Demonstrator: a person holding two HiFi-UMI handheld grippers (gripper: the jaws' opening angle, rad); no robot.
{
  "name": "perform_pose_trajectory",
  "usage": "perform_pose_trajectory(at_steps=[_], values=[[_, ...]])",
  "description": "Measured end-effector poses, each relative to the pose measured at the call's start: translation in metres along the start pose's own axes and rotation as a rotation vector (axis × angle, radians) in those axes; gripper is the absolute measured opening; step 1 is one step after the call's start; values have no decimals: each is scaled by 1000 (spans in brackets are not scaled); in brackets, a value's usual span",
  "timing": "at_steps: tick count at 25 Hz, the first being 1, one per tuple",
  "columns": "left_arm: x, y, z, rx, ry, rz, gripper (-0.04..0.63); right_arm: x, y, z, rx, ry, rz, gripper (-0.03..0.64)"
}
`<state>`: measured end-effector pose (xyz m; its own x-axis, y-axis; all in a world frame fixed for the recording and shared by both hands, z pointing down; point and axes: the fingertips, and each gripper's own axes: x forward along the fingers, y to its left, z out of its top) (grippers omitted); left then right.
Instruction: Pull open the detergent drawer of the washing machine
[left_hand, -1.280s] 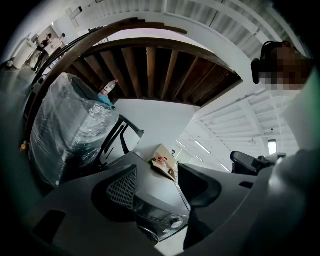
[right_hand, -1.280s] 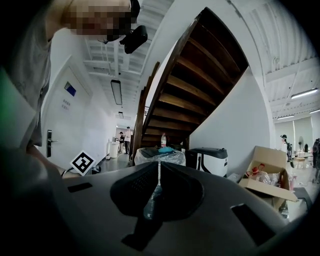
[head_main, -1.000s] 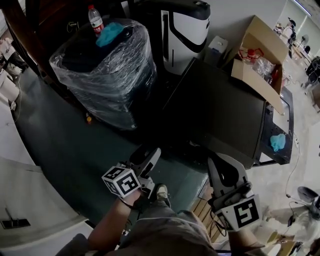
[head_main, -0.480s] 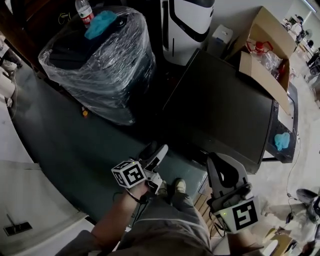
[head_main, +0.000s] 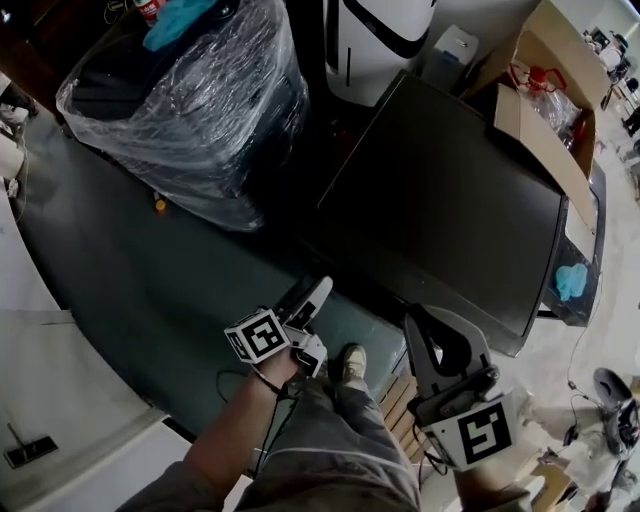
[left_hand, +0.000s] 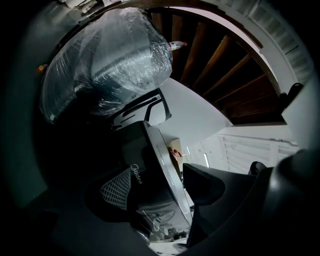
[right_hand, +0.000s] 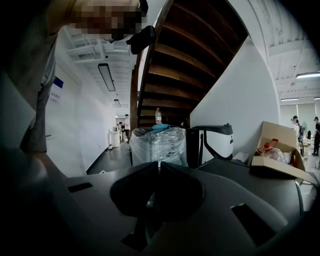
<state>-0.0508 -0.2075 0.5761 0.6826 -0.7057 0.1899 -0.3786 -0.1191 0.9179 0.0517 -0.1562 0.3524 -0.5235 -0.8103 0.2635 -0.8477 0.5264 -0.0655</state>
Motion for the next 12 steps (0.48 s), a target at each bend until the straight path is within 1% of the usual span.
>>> perform_pose_trajectory(at_steps=[5, 9, 12], values=[[13, 21, -3, -59, -22, -1, 337, 13, -6, -15, 14, 13, 14, 40], [23, 33, -9, -95, -21, -11, 337, 21, -11, -25, 21, 22, 24, 40], [30, 34, -11, -151, -40, -47, 348, 25, -15, -32, 28, 31, 30, 40]])
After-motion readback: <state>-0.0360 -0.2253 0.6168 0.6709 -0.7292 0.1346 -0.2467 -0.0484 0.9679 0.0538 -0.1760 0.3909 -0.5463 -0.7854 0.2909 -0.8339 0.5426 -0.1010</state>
